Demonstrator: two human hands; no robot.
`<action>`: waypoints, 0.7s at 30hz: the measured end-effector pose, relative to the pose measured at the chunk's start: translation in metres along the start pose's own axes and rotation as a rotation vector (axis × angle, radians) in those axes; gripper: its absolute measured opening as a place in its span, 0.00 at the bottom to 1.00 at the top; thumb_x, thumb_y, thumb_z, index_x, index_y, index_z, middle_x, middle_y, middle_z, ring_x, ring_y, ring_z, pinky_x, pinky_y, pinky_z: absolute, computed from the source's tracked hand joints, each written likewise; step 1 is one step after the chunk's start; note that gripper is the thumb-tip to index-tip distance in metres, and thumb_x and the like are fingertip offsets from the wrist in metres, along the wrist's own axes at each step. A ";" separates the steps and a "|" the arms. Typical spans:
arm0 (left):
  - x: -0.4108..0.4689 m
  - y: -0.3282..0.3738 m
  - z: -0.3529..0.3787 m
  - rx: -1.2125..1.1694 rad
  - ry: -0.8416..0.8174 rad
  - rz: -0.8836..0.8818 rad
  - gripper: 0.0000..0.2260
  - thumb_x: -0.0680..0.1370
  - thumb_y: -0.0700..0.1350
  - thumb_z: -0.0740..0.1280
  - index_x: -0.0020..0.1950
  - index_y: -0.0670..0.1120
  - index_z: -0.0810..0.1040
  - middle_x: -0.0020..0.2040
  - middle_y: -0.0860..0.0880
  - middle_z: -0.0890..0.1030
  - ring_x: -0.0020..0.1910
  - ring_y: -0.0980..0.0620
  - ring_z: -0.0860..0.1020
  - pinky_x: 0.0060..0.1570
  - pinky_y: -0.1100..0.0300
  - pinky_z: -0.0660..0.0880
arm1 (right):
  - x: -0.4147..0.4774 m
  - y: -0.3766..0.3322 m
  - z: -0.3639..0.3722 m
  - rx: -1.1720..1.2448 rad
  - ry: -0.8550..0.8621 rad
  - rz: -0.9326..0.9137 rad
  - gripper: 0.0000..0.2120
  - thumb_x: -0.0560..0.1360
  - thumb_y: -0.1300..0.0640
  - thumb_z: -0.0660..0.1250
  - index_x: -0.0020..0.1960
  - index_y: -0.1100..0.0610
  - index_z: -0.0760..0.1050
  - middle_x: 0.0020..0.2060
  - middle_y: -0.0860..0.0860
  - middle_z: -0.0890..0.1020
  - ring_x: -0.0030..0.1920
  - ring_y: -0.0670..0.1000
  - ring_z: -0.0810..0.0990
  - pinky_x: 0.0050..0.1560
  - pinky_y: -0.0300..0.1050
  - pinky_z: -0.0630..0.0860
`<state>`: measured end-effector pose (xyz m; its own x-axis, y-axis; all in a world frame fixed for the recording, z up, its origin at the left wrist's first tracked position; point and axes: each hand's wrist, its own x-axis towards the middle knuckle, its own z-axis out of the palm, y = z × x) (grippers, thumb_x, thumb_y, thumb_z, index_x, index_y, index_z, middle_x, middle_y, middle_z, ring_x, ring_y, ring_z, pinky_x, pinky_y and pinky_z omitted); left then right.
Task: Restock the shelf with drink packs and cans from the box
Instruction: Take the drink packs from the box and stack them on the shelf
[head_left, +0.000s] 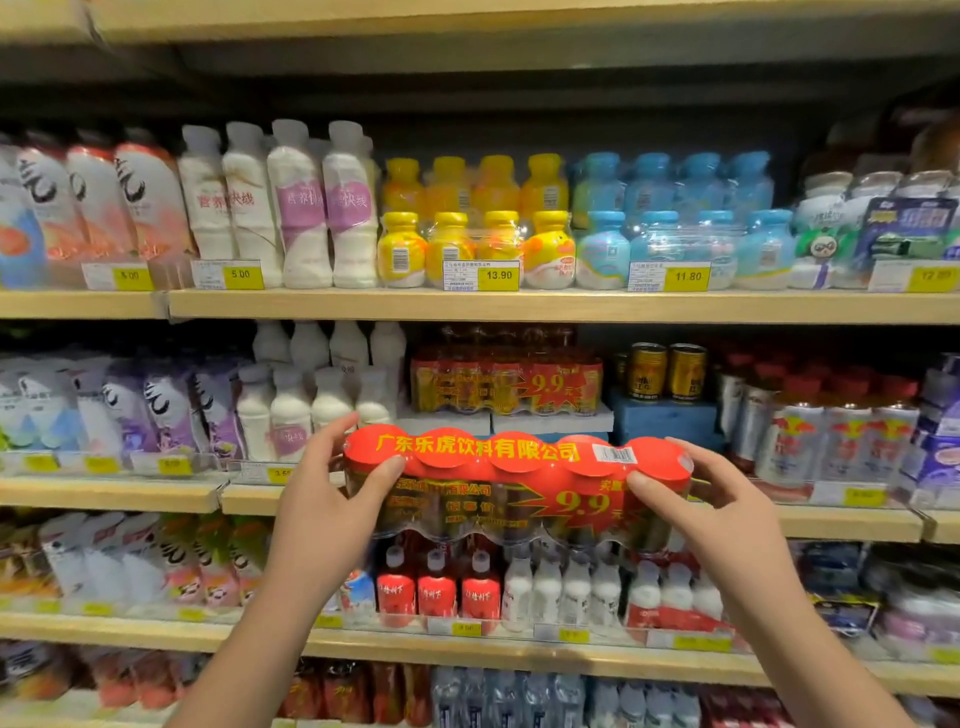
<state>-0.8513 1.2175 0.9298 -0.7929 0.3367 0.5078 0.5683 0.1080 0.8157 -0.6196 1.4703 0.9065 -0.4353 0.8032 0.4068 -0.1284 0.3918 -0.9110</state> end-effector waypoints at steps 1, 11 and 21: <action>0.007 -0.003 0.002 -0.005 -0.002 -0.007 0.27 0.74 0.60 0.73 0.71 0.62 0.70 0.63 0.60 0.75 0.56 0.67 0.73 0.50 0.69 0.69 | 0.004 0.000 0.003 -0.002 0.000 0.001 0.29 0.61 0.37 0.82 0.60 0.34 0.80 0.52 0.36 0.85 0.55 0.42 0.84 0.52 0.49 0.83; 0.089 -0.036 0.032 -0.016 -0.044 0.012 0.27 0.75 0.57 0.74 0.72 0.56 0.71 0.59 0.60 0.76 0.55 0.62 0.73 0.43 0.74 0.66 | 0.057 0.007 0.039 -0.048 0.048 -0.003 0.32 0.60 0.34 0.82 0.61 0.39 0.81 0.52 0.37 0.86 0.50 0.38 0.84 0.48 0.41 0.80; 0.139 -0.059 0.075 0.115 -0.076 -0.026 0.26 0.77 0.57 0.72 0.72 0.52 0.70 0.58 0.55 0.78 0.51 0.59 0.77 0.49 0.58 0.75 | 0.118 0.047 0.061 -0.082 0.081 0.068 0.32 0.60 0.37 0.83 0.62 0.41 0.81 0.50 0.36 0.86 0.50 0.38 0.84 0.52 0.46 0.82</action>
<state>-0.9791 1.3283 0.9314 -0.7910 0.4018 0.4614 0.5730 0.2222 0.7888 -0.7314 1.5556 0.9077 -0.3669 0.8615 0.3510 -0.0259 0.3677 -0.9296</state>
